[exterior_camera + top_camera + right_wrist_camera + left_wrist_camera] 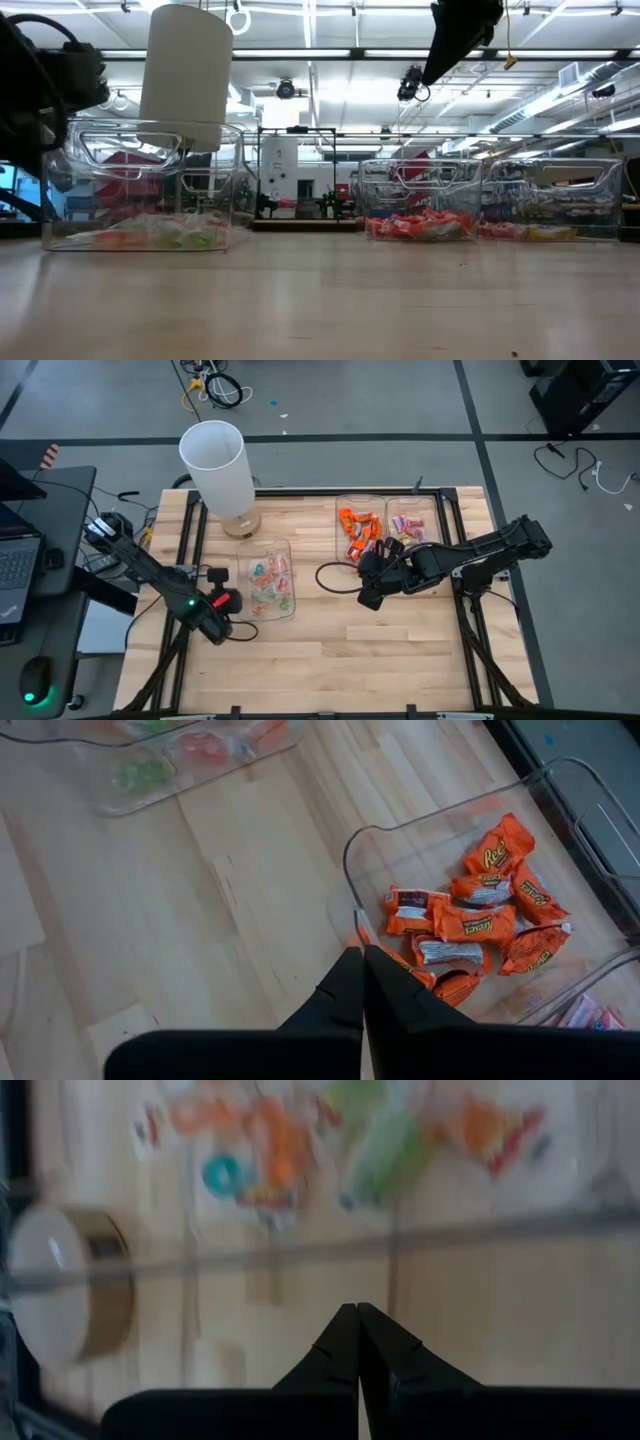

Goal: Sort candy
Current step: Move the middle left transparent bin to the top left of the table

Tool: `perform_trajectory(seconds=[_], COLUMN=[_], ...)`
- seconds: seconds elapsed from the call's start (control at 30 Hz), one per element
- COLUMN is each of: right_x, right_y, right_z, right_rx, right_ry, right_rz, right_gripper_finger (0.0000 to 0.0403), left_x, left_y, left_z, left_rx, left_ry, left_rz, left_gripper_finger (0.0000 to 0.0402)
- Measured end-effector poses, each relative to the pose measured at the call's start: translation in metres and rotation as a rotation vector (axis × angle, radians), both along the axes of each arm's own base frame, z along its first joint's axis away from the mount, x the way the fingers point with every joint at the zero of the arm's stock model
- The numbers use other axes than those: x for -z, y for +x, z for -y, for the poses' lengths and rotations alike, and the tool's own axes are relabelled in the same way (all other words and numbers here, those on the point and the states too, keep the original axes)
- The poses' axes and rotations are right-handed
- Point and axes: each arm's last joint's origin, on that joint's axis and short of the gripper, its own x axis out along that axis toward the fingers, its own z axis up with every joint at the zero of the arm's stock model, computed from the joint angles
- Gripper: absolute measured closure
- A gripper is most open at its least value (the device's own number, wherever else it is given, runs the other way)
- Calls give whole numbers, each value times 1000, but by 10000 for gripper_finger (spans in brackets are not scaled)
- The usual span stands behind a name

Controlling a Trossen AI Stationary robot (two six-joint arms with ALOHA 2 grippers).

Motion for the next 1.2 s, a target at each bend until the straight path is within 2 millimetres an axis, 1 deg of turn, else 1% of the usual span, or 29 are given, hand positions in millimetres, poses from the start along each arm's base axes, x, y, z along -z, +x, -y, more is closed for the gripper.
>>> perform_trajectory(seconds=[0.1, 0.2, 0.33, 0.67, 0.93, 1.07, 1.2], right_x=[0, 0, -1, -1, -1, -1, -1], right_y=[0, 1, 2, 2, 2, 1, 1], right_z=[0, 0, 0, 0, -1, -3, -7], right_rx=[0, 0, -11, -13, -19, -29, -43], right_ry=[1, 3, -5, -25, -28, -29, -29], right_rz=[4, 11, 15, 19, 18, 17, 18], right_gripper_finger=[403, 403, 403, 403, 403, 403, 403], left_x=[-2, -4, -4, -3, -4, -4, -5], left_y=[-4, -11, -10, 10, 18, 23, 31], left_z=[-1, -7, -11, -10, -22, -29, -34], left_rx=[-39, -68, -90, -116, -146, -175, -166], left_ry=[-29, 30, 53, -30, 37, 39, 33], left_rz=[-61, -124, -123, 43, 66, 73, 90], left_gripper_finger=[401, 401, 401, 401, 401, 401, 401])
